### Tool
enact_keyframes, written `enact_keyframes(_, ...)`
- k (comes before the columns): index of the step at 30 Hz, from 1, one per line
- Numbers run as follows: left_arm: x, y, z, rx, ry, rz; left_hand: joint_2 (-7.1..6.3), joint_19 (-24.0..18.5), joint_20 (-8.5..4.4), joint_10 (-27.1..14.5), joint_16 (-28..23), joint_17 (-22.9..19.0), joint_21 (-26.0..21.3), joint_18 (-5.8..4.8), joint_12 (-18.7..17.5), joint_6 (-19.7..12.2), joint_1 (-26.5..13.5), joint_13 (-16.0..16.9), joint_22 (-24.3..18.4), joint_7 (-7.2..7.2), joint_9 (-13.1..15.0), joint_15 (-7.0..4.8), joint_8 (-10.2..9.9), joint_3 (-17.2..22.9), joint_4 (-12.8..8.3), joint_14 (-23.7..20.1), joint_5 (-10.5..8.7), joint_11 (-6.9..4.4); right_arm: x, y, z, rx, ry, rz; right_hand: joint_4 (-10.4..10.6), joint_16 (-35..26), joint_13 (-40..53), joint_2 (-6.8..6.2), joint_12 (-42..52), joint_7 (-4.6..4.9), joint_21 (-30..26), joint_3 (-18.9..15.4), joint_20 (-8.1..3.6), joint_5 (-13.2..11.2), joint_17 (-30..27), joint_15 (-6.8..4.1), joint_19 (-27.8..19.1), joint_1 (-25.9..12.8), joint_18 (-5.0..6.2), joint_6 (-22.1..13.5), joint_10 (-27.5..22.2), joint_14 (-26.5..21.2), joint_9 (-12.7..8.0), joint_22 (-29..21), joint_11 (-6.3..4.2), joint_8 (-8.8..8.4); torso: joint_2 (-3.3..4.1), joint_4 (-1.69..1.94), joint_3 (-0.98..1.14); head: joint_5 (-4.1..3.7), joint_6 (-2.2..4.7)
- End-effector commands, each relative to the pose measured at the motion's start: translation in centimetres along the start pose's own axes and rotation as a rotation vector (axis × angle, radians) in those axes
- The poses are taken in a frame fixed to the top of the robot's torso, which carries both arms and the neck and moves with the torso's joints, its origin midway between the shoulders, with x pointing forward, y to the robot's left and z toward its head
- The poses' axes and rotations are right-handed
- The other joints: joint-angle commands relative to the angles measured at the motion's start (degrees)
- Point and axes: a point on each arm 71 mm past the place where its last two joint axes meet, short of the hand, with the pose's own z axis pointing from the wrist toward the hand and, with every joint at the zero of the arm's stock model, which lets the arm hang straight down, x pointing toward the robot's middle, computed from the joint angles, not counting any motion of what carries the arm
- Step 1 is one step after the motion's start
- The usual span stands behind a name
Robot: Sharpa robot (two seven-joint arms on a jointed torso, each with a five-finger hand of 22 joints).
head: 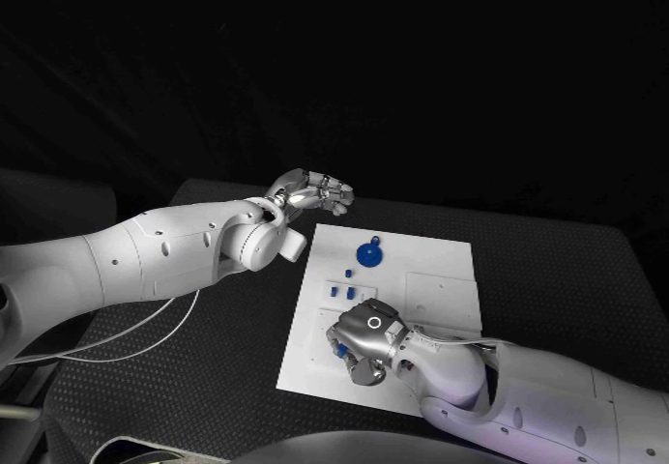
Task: Assemble the parts on the task board
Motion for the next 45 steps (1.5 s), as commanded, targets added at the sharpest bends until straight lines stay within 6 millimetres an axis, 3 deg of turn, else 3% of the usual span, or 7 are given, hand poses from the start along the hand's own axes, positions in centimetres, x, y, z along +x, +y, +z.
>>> enact_keyframes(1, 0.16, -0.23, 0.06, 0.010, 0.012, -0.009, -0.21, 0.13, 0.25, -0.34, -0.38, 0.08, -0.37, -0.30, 0.08, -0.26, 0.08, -0.07, 0.09, -0.05, -0.06, 0.03, 0.20, -0.07, 0.30, 0.31, 0.01, -0.10, -0.13, -0.01, 0.05, 0.011, -0.020, -0.032, 0.08, -0.13, 0.06, -0.42, -0.13, 0.26, 0.33, 0.29, -0.08, 0.13, 0.09, -0.24, 0.17, 0.36, 3.90, 0.56, 0.38, 0.26, 0.26, 1.05, -0.07, 0.33, 0.01, 0.06, -0.05, 0.05, -0.03)
enact_keyframes(13, 0.28, -0.24, 0.09, 0.009, 0.015, -0.010, -0.19, 0.14, 0.25, -0.34, -0.47, 0.17, -0.42, -0.30, 0.08, -0.28, 0.04, -0.09, 0.12, -0.05, -0.07, 0.04, 0.21, -0.08, 0.36, 0.33, 0.01, -0.10, -0.27, 0.20, 0.47, 0.009, -0.035, -0.032, 0.22, -0.12, 0.12, -0.60, -0.12, 0.23, 0.38, 0.52, -0.11, 0.13, 0.13, -0.27, 0.23, 0.39, 3.90, 0.67, 0.48, 0.31, 0.29, 1.05, -0.11, 0.34, -0.01, 0.12, -0.12, 0.05, 0.05)
enact_keyframes(45, 0.29, -0.23, 0.10, 0.008, 0.016, -0.010, -0.23, 0.14, 0.25, -0.39, -0.70, 0.40, -0.56, -0.30, 0.06, -0.34, 0.11, -0.13, 0.21, -0.04, -0.10, 0.05, 0.23, -0.10, 0.37, 0.35, 0.00, -0.08, -0.04, 0.43, 0.82, -0.003, 0.000, -0.016, 0.37, -0.15, 0.18, -0.62, -0.16, 0.23, 0.41, 0.69, -0.13, 0.13, 0.16, -0.28, 0.24, 0.33, 3.90, 0.67, 0.50, 0.32, 0.30, 1.05, -0.11, 0.28, 0.00, 0.03, -0.04, 0.32, -0.35)
